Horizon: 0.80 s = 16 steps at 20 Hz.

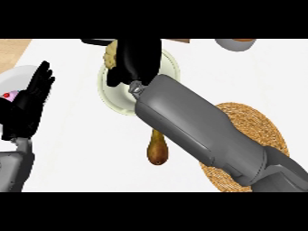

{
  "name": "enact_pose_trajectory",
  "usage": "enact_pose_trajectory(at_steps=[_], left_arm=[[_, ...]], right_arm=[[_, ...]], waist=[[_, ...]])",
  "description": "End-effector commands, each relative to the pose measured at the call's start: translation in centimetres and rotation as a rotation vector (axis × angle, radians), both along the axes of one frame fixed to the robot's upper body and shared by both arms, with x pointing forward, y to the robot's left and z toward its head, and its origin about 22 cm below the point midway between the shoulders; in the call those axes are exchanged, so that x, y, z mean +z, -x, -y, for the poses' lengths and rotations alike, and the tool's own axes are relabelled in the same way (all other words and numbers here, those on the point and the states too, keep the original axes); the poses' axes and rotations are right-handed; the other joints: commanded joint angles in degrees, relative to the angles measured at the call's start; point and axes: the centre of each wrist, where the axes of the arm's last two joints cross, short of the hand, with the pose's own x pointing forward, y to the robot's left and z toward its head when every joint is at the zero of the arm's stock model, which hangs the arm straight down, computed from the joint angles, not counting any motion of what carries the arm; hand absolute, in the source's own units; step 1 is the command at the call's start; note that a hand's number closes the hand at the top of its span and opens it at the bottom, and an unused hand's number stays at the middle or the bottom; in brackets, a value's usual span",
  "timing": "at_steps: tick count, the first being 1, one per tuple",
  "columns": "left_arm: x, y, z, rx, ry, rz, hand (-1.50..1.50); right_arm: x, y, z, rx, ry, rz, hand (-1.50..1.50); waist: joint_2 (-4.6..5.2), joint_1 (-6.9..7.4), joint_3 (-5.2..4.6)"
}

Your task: Pick the squash from the placemat and place it in the bowl

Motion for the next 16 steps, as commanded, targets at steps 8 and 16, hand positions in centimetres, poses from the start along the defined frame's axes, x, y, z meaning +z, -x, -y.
enact_pose_trajectory(at_steps=[8, 16], left_arm=[[-0.1, -0.1, 0.5, 0.004, 0.006, 0.002, 0.00], [-0.5, 0.1, -0.2, -0.010, 0.007, 0.005, 0.00]], right_arm=[[-4.1, -5.3, 3.7, -0.068, -0.085, 0.011, 1.50], [-7.7, -6.7, 6.8, -0.104, -0.045, -0.353, -1.50]], waist=[[0.54, -0.06, 0.04], [0.83, 0.75, 0.05]])
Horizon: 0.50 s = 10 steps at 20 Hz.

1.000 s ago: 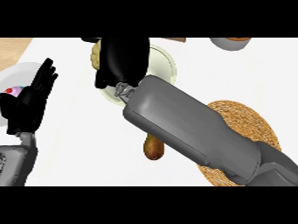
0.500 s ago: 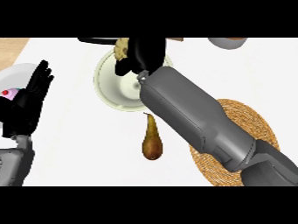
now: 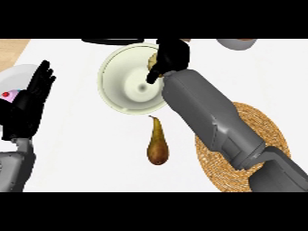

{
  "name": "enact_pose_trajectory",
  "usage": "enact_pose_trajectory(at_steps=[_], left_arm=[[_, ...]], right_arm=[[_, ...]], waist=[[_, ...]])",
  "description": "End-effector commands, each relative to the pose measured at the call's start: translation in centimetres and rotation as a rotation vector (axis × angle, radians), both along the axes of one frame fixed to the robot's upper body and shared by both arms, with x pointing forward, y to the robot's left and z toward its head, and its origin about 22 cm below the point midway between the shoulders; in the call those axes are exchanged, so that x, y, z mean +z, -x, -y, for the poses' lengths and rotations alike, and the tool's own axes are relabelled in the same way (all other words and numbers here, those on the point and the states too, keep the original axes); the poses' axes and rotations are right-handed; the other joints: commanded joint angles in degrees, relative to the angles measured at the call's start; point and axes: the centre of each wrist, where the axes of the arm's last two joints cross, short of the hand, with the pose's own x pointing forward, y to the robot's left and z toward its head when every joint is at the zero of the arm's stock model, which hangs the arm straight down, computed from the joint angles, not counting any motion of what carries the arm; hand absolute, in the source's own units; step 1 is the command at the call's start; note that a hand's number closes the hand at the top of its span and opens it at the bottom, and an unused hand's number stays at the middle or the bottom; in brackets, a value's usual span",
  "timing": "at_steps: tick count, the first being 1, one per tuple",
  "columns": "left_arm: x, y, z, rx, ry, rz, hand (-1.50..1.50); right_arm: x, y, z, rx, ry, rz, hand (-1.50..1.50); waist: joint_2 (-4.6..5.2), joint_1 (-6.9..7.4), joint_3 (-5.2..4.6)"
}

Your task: Pick the squash from the placemat and place it in the bowl

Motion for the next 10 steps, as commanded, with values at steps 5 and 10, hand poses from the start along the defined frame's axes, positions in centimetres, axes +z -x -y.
enact_pose_trajectory(at_steps=[5, 10], left_arm=[[0.0, 0.6, -0.6, 0.000, 0.003, -0.003, 0.00], [-0.8, 1.0, -0.7, 0.037, -0.002, -0.019, 0.00]], right_arm=[[-2.0, -0.3, 2.3, 0.076, -0.279, 0.046, -1.50], [-0.1, -0.3, 3.5, 0.000, -0.652, 0.292, -1.50]], waist=[[-0.20, -0.31, 0.13], [-0.64, -2.59, 0.30]])
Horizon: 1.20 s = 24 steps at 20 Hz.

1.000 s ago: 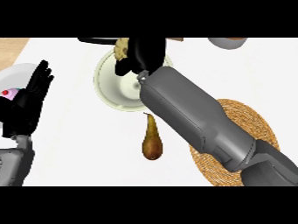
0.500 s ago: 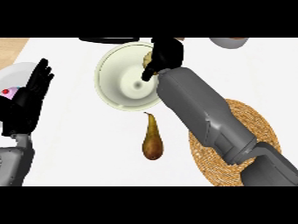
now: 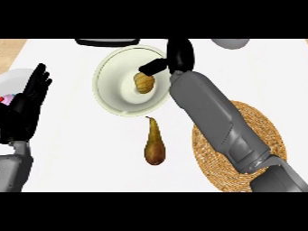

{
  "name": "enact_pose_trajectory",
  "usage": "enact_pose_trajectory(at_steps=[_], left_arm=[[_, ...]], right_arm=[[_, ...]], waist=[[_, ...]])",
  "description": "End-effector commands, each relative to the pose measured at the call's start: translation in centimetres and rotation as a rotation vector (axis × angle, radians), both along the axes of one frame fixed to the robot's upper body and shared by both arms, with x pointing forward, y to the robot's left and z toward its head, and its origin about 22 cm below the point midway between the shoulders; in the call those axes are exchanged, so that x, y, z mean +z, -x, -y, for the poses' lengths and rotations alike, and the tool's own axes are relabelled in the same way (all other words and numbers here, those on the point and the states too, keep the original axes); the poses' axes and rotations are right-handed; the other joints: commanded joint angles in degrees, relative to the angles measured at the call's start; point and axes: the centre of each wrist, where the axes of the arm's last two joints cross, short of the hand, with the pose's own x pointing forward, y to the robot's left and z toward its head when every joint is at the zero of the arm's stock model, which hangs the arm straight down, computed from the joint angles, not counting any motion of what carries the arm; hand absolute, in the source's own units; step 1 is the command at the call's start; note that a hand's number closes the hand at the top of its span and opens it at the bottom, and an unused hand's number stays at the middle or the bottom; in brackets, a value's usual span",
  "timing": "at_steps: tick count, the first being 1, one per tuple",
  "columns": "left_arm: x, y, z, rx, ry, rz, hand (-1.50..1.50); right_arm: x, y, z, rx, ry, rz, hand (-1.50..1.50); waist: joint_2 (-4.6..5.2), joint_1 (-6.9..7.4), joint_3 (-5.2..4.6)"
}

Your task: Pick the squash from the placemat and place it in the bowl

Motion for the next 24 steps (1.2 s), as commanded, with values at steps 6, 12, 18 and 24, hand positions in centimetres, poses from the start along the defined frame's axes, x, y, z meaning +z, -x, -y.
enact_pose_trajectory(at_steps=[6, 12, 18, 24], left_arm=[[0.0, 0.7, -0.5, 0.052, 0.023, -0.025, 0.00], [0.2, 1.5, -1.1, 0.066, 0.009, -0.028, 0.00], [-0.7, 2.2, -1.9, 0.058, 0.019, -0.018, 0.00], [-0.8, 2.2, -1.0, 0.065, 0.002, -0.016, 0.00]], right_arm=[[-1.9, 0.1, 6.3, -0.061, -0.411, 0.164, -1.50], [-3.5, 1.9, 12.7, -0.021, -0.445, 0.087, -1.50], [-5.2, 5.9, 19.4, 0.088, -0.536, 0.103, -1.50], [-3.2, 9.1, 20.2, 0.117, -0.587, 0.166, -1.50]], waist=[[-0.87, -2.37, -0.07], [-1.36, -3.58, -0.14], [-1.44, -4.10, -0.15], [-1.27, -3.33, -0.16]])
